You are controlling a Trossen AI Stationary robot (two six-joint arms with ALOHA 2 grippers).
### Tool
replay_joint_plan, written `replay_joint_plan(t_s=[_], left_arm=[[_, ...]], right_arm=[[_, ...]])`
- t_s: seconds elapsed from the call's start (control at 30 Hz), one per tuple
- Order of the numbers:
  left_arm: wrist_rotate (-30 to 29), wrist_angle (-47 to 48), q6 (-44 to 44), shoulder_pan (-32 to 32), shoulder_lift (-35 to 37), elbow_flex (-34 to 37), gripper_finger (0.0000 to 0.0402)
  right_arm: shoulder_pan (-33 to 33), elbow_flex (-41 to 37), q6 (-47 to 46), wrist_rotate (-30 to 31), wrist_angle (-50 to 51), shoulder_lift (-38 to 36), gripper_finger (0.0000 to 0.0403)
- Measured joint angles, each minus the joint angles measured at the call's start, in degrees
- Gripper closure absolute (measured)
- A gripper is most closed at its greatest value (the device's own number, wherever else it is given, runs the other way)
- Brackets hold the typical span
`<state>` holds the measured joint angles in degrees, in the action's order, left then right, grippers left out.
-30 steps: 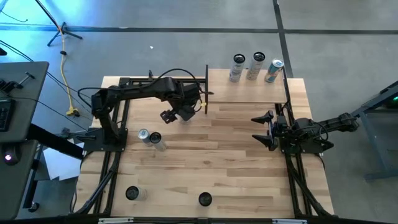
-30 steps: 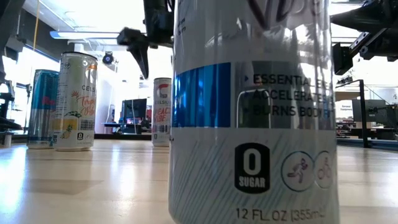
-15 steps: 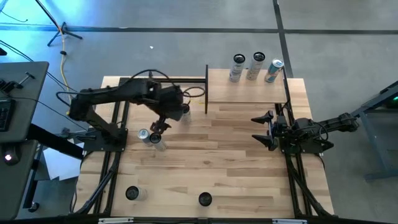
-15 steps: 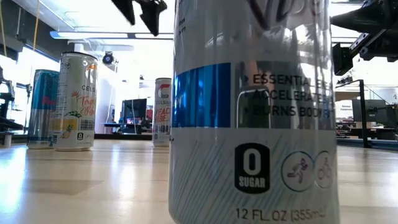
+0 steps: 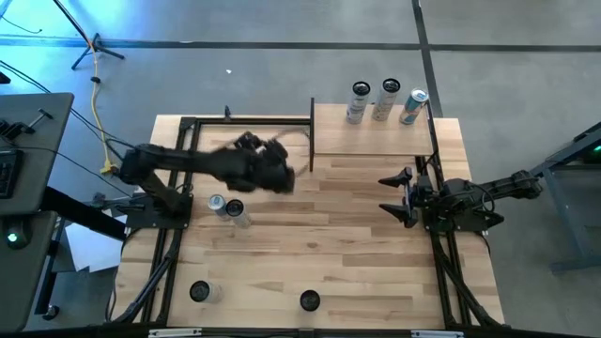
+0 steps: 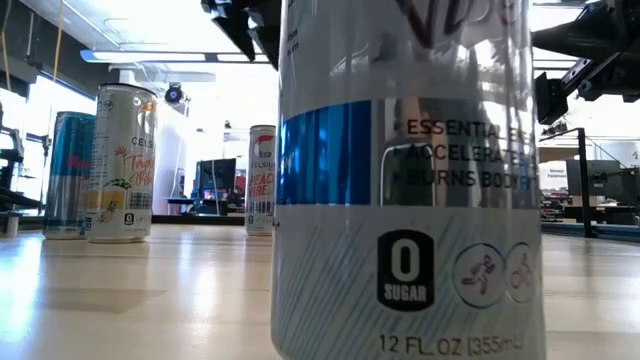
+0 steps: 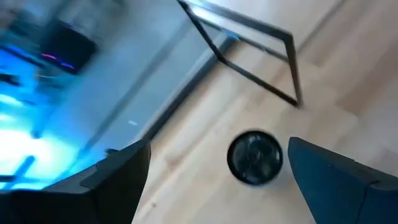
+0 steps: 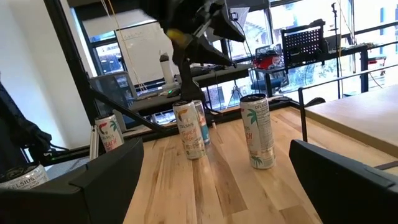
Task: Place canned beverage on shelf
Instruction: Put the top white pink soda can on the shelf
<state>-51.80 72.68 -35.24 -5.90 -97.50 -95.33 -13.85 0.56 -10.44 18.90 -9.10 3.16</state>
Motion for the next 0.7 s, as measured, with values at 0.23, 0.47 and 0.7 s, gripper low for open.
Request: replay_joint_plan(t_s=[0.23, 0.47, 0.7], left_arm=[[-20.02, 5.03, -28.08, -8.39, -8.99, 0.02, 0.0050], [-27.26, 16.73, -65.19, -12.23, -15.44, 1.43, 0.0051], [-32.79, 15.75, -80.71, -12.96, -15.25, 11.78, 0.0051]], right_arm=[[-0.02, 0.00, 0.00, -0.04, 0.34, 0.27, 0.0014], [-0.01, 0.00, 0.00, -0.07, 0.36, 0.25, 0.0014], [-0.02, 0.00, 0.00, -0.09, 1.26, 0.27, 0.0014]])
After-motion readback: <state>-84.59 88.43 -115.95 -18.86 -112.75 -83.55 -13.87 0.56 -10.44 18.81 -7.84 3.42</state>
